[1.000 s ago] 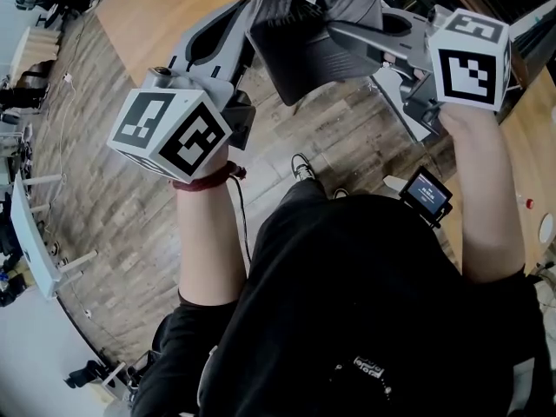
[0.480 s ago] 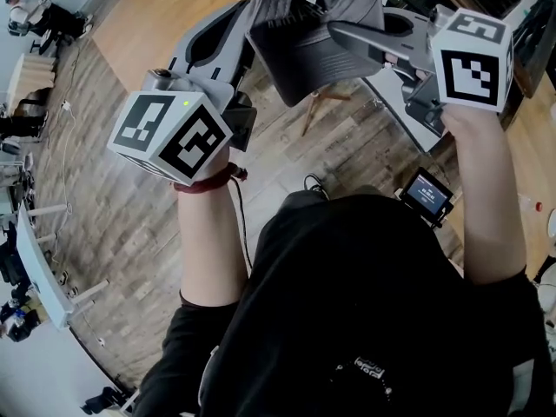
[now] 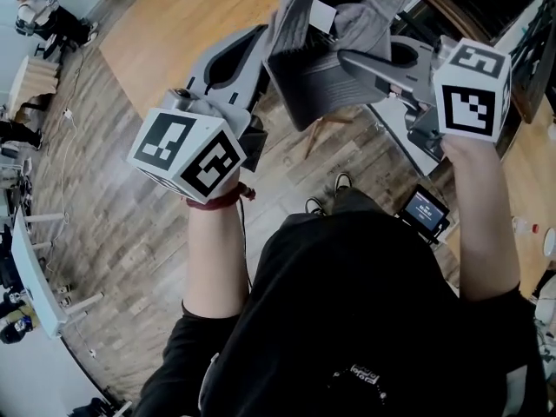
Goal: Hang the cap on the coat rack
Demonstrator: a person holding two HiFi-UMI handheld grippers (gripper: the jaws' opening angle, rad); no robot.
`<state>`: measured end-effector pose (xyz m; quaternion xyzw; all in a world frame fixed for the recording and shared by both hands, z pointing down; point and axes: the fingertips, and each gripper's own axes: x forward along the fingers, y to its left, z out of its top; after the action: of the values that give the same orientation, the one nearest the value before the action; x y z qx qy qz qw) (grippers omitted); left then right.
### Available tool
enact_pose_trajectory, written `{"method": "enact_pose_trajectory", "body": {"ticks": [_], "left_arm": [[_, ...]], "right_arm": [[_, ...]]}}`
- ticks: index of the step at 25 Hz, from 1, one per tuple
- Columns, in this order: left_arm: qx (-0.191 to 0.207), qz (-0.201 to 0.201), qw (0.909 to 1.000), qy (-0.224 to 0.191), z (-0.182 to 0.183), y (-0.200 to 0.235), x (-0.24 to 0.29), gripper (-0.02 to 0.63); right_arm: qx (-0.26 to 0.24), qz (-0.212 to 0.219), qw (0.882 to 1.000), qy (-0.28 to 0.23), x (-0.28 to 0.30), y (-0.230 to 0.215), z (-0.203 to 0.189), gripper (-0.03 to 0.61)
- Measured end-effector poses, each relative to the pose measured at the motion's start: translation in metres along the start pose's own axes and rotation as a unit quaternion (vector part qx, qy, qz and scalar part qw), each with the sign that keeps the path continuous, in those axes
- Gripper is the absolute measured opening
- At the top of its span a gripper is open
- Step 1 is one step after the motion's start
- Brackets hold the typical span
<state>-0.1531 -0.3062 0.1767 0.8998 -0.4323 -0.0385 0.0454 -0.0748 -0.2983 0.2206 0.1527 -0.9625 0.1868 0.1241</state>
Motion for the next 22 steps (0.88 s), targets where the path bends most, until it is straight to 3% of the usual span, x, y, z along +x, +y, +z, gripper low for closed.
{"method": "enact_pose_trajectory", "body": {"ticks": [4, 11, 16, 22], "left_arm": [[-0.008, -0.003, 0.9999, 0.005, -0.018, 0.000, 0.004, 0.005], [-0.026, -0.025, 0.9992, -0.016, -0.011, -0.028, -0.001, 0.005], [-0.035, -0.034, 0.9988, 0.003, -0.036, -0.049, -0.012, 0.005], [-0.081, -0.028, 0.9960, 0.027, -0.071, -0.055, -0.014, 0.005]], "right_arm": [[0.006, 0.002, 1.000, 0.009, 0.001, -0.007, -0.017, 0.040], [-0.001, 0.016, 1.000, 0.017, -0.019, 0.008, -0.023, 0.040], [0.000, 0.018, 0.999, 0.041, -0.031, 0.019, -0.051, 0.040], [0.030, 0.020, 0.997, 0.069, -0.033, 0.015, -0.082, 0.040]]}}
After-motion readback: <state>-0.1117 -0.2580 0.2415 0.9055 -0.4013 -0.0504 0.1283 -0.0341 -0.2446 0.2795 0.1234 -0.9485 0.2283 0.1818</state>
